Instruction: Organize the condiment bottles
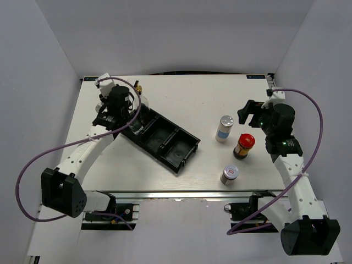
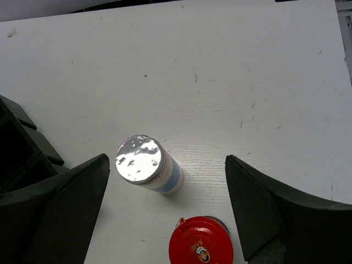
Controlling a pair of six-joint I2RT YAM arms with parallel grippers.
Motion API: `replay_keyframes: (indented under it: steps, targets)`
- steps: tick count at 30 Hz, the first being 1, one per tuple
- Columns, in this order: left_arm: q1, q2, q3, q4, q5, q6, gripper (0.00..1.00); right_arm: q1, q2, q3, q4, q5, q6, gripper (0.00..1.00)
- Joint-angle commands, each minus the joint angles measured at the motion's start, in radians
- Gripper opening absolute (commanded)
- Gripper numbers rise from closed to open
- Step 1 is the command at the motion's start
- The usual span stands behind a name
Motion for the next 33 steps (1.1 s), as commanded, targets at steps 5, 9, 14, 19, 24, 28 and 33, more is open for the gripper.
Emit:
replay_keyframes:
  steps: [5,9,14,19,24,28,33]
  targets:
    - [-0.015,0.024,0.048,0.131,-0.060,0.011,0.00,-0.002,0.004,0.033,0.021,0.011,-0.018,0.89]
    - [-0.022,0.064,0.071,0.109,-0.059,0.020,0.02,-0.002,0.004,0.033,0.018,0.012,-0.020,0.89]
    - [-0.034,0.090,0.091,0.079,-0.077,0.035,0.25,-0.002,0.009,0.033,0.020,0.012,-0.018,0.89]
    - [-0.048,0.096,0.105,0.069,-0.089,0.051,0.37,-0.002,0.009,0.036,0.017,0.012,-0.018,0.89]
    - [-0.058,0.122,0.140,0.023,-0.099,0.069,0.51,-0.002,0.009,0.036,0.015,0.014,-0.020,0.90]
    - [-0.066,0.122,0.153,0.009,-0.099,0.072,0.57,-0.002,0.010,0.037,0.014,0.011,-0.020,0.89]
    - [-0.072,0.118,0.179,-0.020,-0.103,0.080,0.60,-0.001,0.012,0.041,0.007,-0.003,-0.024,0.89]
